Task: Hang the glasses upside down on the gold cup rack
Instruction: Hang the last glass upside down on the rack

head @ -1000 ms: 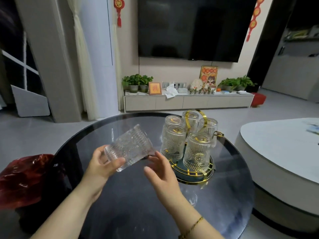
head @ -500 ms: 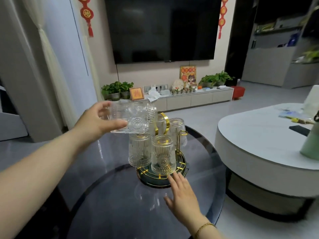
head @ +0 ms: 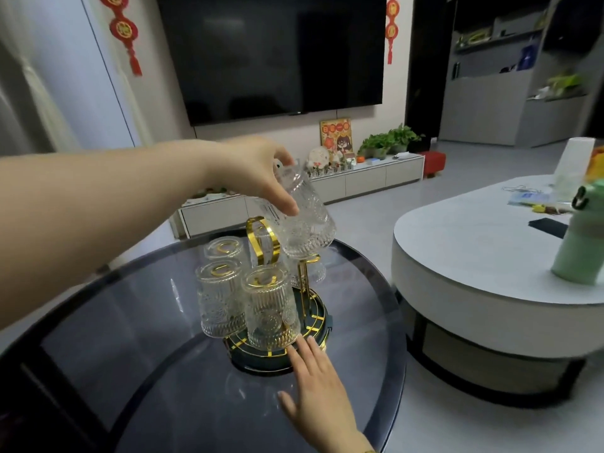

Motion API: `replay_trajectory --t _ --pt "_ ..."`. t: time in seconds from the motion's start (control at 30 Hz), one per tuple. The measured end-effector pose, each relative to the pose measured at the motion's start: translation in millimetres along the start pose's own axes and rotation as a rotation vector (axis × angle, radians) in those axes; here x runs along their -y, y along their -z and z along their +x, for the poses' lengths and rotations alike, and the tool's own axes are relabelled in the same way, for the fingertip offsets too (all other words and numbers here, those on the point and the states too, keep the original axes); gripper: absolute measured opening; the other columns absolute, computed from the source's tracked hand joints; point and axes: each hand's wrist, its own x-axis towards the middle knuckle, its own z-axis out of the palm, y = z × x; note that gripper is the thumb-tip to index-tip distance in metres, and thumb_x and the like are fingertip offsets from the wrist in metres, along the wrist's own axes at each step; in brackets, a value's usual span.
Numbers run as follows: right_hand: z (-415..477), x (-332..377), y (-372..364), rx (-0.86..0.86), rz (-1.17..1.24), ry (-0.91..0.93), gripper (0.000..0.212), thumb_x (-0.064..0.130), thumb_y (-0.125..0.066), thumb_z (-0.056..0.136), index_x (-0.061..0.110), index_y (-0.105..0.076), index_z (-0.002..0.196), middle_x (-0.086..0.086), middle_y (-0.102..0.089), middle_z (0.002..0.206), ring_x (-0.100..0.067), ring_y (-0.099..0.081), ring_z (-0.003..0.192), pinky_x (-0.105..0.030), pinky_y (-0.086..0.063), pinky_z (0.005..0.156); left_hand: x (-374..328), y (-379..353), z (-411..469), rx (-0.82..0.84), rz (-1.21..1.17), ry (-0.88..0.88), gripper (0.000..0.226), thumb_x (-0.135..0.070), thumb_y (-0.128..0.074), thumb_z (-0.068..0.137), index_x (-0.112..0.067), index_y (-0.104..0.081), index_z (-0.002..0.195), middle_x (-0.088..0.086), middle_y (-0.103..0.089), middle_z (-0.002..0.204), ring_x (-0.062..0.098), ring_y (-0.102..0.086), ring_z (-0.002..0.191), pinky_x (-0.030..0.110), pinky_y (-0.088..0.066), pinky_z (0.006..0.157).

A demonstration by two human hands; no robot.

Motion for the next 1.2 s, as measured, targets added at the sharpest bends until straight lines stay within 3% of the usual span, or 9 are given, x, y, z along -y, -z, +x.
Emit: replay_trajectory --t 0.1,0.37,0.7,0.8,0.9,1.0,1.03,1.13,1.2 --pt "2.9 -7.5 -8.1 -0.036 0.003 -0.002 0.070 0.041 -0.041 0.086 0.024 0.000 0.140 0.003 0.009 0.154 -0.016 0.016 0.139 -0.040 0.021 0.103 -10.1 -8.0 12.6 0.090 0.087 -0.003 0.085 -0.048 -0.076 0.051 -0.021 -0.041 0.124 -0.004 -0.047 0.103 0.017 -0.048 0.092 0.032 -0.042 0.083" --pt "4.1 -9.9 -9.5 -0.023 0.032 0.028 0.069 0.040 -0.041 0.087 0.024 0.000 0.140 0.004 0.012 0.153 -0.013 0.027 0.130 -0.037 0.021 0.103 -22.7 -34.9 37.4 0.225 0.221 -0.045 0.078 -0.040 -0.075 0.059 -0.017 -0.040 0.125 0.004 -0.048 0.118 0.015 -0.041 0.095 0.027 -0.036 0.080" --pt "3.9 -9.0 -10.0 -0.067 0.067 -0.001 0.068 0.044 -0.042 0.086 0.021 -0.007 0.140 0.002 0.006 0.154 -0.019 0.013 0.140 -0.038 0.018 0.104 -13.1 -77.0 55.2 0.370 0.263 -0.037 0.083 -0.040 -0.076 0.058 -0.020 -0.037 0.128 0.007 -0.047 0.131 0.017 -0.042 0.099 0.028 -0.038 0.081" --pt "5.4 -8.0 -4.8 -0.169 -0.090 -0.009 0.068 0.052 -0.044 0.081 0.021 -0.023 0.137 -0.001 -0.015 0.153 -0.021 -0.008 0.141 -0.043 0.001 0.111 -9.1 -88.2 56.6 0.389 0.254 -0.028 0.081 -0.038 -0.075 0.060 -0.019 -0.036 0.128 0.007 -0.046 0.132 0.016 -0.041 0.099 0.028 -0.036 0.081" --pt "3.6 -6.3 -7.0 -0.051 0.015 0.006 0.070 0.049 -0.041 0.084 0.019 -0.011 0.140 -0.002 -0.003 0.154 -0.025 0.006 0.140 -0.047 0.012 0.105 -6.8 -94.8 56.2 0.407 0.255 -0.017 0.080 -0.040 -0.074 0.061 -0.017 -0.036 0.128 0.007 -0.047 0.130 0.016 -0.041 0.098 0.028 -0.036 0.081" --pt "0.2 -3.2 0.2 -0.064 -0.089 -0.034 0.073 0.064 -0.056 0.064 0.023 -0.048 0.124 0.001 -0.048 0.137 -0.021 -0.040 0.128 -0.044 -0.037 0.100 -5.6 -100.7 54.7 0.415 0.238 -0.022 0.080 -0.039 -0.075 0.060 -0.017 -0.036 0.127 0.006 -0.048 0.128 0.017 -0.043 0.098 0.028 -0.037 0.081" --pt "1.0 -0.8 5.9 -0.058 -0.132 -0.079 0.074 0.067 -0.057 0.060 0.024 -0.053 0.120 0.003 -0.053 0.132 -0.017 -0.046 0.124 -0.040 -0.042 0.097 -5.4 -102.8 54.2 0.412 0.239 -0.029 0.081 -0.039 -0.075 0.060 -0.017 -0.036 0.127 0.006 -0.047 0.129 0.019 -0.045 0.103 0.029 -0.037 0.082" --pt "3.7 -4.2 -2.7 -0.058 -0.075 -0.005 0.074 0.058 -0.046 0.077 0.022 -0.023 0.137 -0.001 -0.019 0.152 -0.020 -0.010 0.140 -0.045 -0.002 0.111 -4.8 -106.3 53.2 0.393 0.238 -0.052 0.080 -0.037 -0.075 0.060 -0.018 -0.037 0.127 0.006 -0.045 0.132 0.023 -0.045 0.115 0.030 -0.037 0.085" --pt "2.5 -4.6 -3.1 -0.043 -0.170 -0.027 0.075 0.068 -0.053 0.063 0.024 -0.047 0.125 0.002 -0.048 0.138 -0.015 -0.040 0.128 -0.038 -0.034 0.104 -3.5 -105.7 52.4 0.384 0.235 -0.066 0.078 -0.038 -0.075 0.061 -0.019 -0.038 0.127 0.006 -0.044 0.132 0.021 -0.044 0.113 0.029 -0.036 0.085"
